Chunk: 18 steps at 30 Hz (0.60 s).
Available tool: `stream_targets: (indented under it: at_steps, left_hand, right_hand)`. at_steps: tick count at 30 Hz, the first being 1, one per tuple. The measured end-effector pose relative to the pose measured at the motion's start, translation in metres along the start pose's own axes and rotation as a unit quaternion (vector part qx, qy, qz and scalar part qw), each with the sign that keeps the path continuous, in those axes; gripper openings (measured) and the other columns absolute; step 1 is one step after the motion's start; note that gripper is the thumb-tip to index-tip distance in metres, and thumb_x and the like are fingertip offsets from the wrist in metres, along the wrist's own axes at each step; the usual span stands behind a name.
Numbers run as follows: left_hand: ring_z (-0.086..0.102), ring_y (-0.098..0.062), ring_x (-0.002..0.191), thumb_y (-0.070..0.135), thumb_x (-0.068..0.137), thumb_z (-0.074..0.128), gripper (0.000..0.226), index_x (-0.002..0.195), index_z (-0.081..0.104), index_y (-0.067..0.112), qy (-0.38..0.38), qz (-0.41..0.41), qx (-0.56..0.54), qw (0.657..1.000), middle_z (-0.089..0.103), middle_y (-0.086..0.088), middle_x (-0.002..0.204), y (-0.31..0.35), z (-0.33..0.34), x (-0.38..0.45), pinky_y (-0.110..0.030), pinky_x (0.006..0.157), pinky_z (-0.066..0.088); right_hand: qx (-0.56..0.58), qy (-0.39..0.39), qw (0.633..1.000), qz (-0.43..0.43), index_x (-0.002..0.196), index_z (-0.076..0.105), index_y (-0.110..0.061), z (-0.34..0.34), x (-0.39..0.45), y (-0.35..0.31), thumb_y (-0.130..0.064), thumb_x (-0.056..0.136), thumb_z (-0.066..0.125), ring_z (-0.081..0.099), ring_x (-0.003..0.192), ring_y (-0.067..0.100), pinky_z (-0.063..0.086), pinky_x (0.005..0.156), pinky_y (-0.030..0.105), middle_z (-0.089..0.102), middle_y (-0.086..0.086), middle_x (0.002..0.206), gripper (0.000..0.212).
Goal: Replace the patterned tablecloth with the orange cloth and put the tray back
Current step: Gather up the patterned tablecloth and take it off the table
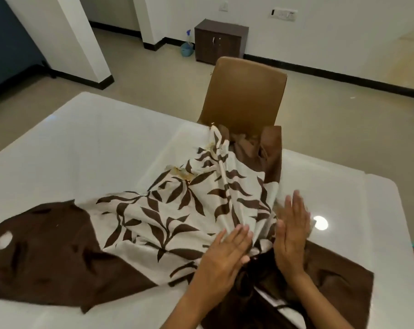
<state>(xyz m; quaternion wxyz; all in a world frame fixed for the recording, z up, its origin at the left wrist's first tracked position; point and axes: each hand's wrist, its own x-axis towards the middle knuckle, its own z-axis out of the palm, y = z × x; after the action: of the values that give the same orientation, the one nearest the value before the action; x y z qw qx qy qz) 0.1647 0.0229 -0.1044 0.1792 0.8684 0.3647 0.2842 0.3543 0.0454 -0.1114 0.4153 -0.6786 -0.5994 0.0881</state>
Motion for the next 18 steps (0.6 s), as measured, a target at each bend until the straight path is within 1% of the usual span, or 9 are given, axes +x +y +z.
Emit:
stream_targets:
  at_steps: [2, 4, 6, 7, 9, 11, 14, 16, 18]
  left_hand:
    - [0.022, -0.011, 0.143, 0.029, 0.105, 0.025, 0.045, 0.148, 0.028, 0.015, -0.041, 0.002, 0.020, 0.999, 0.025, 0.002, 0.155, 0.018, 0.018, -0.033, -0.031, 0.116, 0.017]
    - [0.020, -0.011, 0.143, 0.031, 0.105, 0.021, 0.048, 0.150, 0.021, 0.016, -0.076, -0.012, 0.048, 0.996, 0.013, 0.004, 0.158, 0.027, 0.034, -0.061, -0.030, 0.113, 0.020]
    - [0.019, -0.013, 0.144, 0.034, 0.104, 0.020, 0.051, 0.151, 0.015, 0.014, -0.086, -0.035, 0.062, 0.994, 0.008, 0.004, 0.160, 0.032, 0.040, -0.077, -0.031, 0.112, 0.023]
    - [0.020, -0.014, 0.144, 0.037, 0.104, 0.020, 0.054, 0.151, 0.013, 0.013, -0.077, -0.049, 0.056, 0.994, 0.009, 0.003, 0.159, 0.033, 0.038, -0.081, -0.031, 0.112, 0.023]
    - [0.021, -0.016, 0.144, 0.043, 0.102, 0.019, 0.058, 0.152, 0.012, 0.013, -0.029, -0.091, 0.035, 0.995, 0.015, 0.000, 0.159, 0.035, 0.027, -0.083, -0.032, 0.115, 0.019]
    - [0.019, -0.018, 0.144, 0.045, 0.102, 0.018, 0.058, 0.151, 0.016, 0.014, 0.033, -0.162, 0.044, 0.985, 0.019, -0.004, 0.157, 0.031, 0.013, -0.084, -0.035, 0.117, 0.014]
    - [0.010, -0.023, 0.146, 0.049, 0.101, 0.015, 0.061, 0.150, 0.022, 0.013, 0.109, -0.294, 0.087, 0.946, 0.013, -0.008, 0.159, 0.002, -0.010, -0.095, -0.041, 0.117, 0.010]
    - [0.006, -0.025, 0.147, 0.056, 0.098, 0.013, 0.068, 0.150, 0.020, 0.013, 0.136, -0.373, 0.135, 0.908, 0.008, -0.010, 0.159, -0.027, -0.030, -0.101, -0.047, 0.117, 0.011]
    - [0.004, -0.026, 0.147, 0.065, 0.093, 0.014, 0.078, 0.151, 0.016, 0.014, 0.146, -0.430, 0.180, 0.873, 0.007, -0.012, 0.159, -0.059, -0.048, -0.108, -0.051, 0.116, 0.012]
  right_hand:
    - [-0.002, -0.020, 1.000, -0.010, 0.148, 0.025, -0.022, -0.011, 0.004, -0.008, -0.045, 0.101, 0.017, 0.008, 0.146, 0.022, -0.003, 0.118, 0.044, 0.016, 0.001, 0.158, 0.053]
    - [-0.025, -0.100, 0.994, -0.034, 0.146, 0.027, -0.028, -0.011, 0.001, -0.011, -0.054, 0.098, 0.014, 0.003, 0.147, 0.018, -0.003, 0.117, 0.049, 0.015, -0.006, 0.158, 0.056]
    - [-0.076, -0.196, 0.976, -0.062, 0.146, 0.022, -0.040, 0.000, -0.013, -0.010, -0.063, 0.095, 0.012, -0.003, 0.147, 0.019, -0.002, 0.115, 0.055, 0.008, -0.013, 0.158, 0.057]
    - [-0.109, -0.228, 0.965, -0.074, 0.146, 0.019, -0.043, 0.008, -0.024, -0.008, -0.066, 0.093, 0.012, -0.004, 0.146, 0.020, 0.000, 0.114, 0.058, 0.006, -0.014, 0.158, 0.058]
    - [-0.175, -0.267, 0.943, -0.089, 0.146, 0.019, -0.042, 0.021, -0.045, -0.002, -0.069, 0.092, 0.018, 0.000, 0.146, 0.024, 0.006, 0.113, 0.062, 0.008, -0.010, 0.158, 0.061]
    - [-0.222, -0.272, 0.932, -0.092, 0.146, 0.026, -0.037, 0.026, -0.055, 0.003, -0.068, 0.092, 0.025, 0.007, 0.146, 0.026, 0.010, 0.112, 0.061, 0.014, -0.006, 0.158, 0.062]
    - [-0.258, -0.256, 0.927, -0.095, 0.145, 0.030, -0.035, 0.029, -0.056, 0.005, -0.067, 0.092, 0.028, 0.011, 0.146, 0.025, 0.013, 0.112, 0.060, 0.018, -0.003, 0.157, 0.062]
    - [-0.261, -0.253, 0.926, -0.100, 0.145, 0.030, -0.034, 0.029, -0.055, 0.007, -0.065, 0.092, 0.027, 0.011, 0.146, 0.025, 0.013, 0.112, 0.060, 0.017, -0.003, 0.157, 0.062]
    - [-0.254, -0.250, 0.929, -0.103, 0.145, 0.030, -0.034, 0.029, -0.056, 0.008, -0.064, 0.092, 0.025, 0.012, 0.145, 0.025, 0.012, 0.113, 0.060, 0.017, -0.003, 0.157, 0.062]
